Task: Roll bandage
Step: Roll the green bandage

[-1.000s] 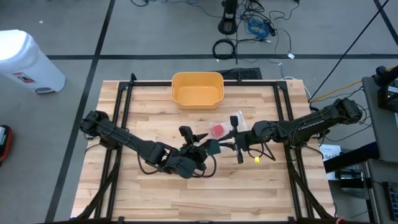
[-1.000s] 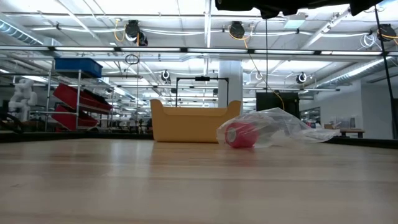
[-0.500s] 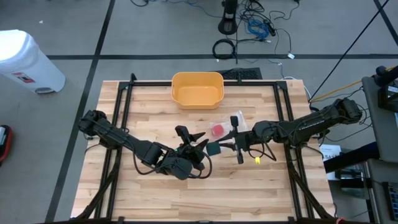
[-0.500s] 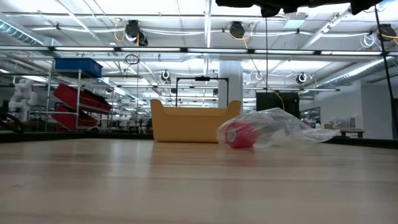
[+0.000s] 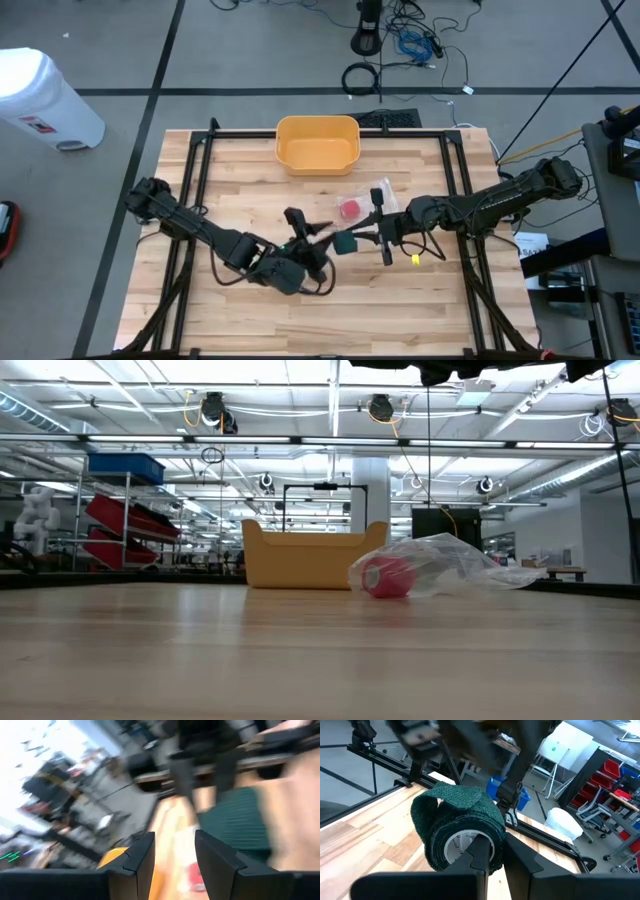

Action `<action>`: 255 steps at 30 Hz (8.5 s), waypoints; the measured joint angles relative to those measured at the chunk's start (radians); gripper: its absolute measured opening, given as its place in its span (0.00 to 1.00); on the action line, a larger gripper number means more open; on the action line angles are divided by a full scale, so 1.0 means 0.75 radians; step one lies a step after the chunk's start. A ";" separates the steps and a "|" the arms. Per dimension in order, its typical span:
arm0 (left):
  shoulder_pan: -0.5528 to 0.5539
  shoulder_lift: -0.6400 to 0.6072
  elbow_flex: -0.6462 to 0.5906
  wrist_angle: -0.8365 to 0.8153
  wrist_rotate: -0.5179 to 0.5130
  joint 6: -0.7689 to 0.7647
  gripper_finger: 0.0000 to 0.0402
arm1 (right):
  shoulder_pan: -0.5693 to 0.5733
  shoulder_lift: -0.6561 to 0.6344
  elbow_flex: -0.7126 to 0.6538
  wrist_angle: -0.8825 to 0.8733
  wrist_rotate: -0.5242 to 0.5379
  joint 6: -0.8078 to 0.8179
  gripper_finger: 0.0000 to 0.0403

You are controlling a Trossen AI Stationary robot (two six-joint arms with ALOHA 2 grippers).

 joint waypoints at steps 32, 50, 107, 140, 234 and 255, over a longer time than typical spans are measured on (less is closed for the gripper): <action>0.030 -0.051 0.000 -0.050 0.638 -0.421 0.36 | 0.011 0.000 0.000 -0.038 0.009 -0.029 0.08; 0.008 -0.040 -0.025 -0.110 0.634 -0.693 0.36 | 0.011 0.001 0.000 -0.020 0.014 -0.030 0.08; 0.026 0.038 -0.042 0.076 0.389 -0.699 0.32 | 0.009 0.000 0.000 -0.001 0.028 -0.030 0.08; 0.020 0.038 -0.042 0.097 0.160 -0.617 0.04 | 0.012 0.000 0.000 -0.003 0.136 0.040 0.08; 0.265 -0.143 -0.041 -0.042 1.257 -0.871 0.53 | 0.180 0.001 0.000 -0.014 0.050 -0.244 0.08; 0.261 -0.110 -0.041 -0.005 1.331 -0.945 0.53 | 0.179 0.001 0.000 -0.022 0.152 -0.224 0.08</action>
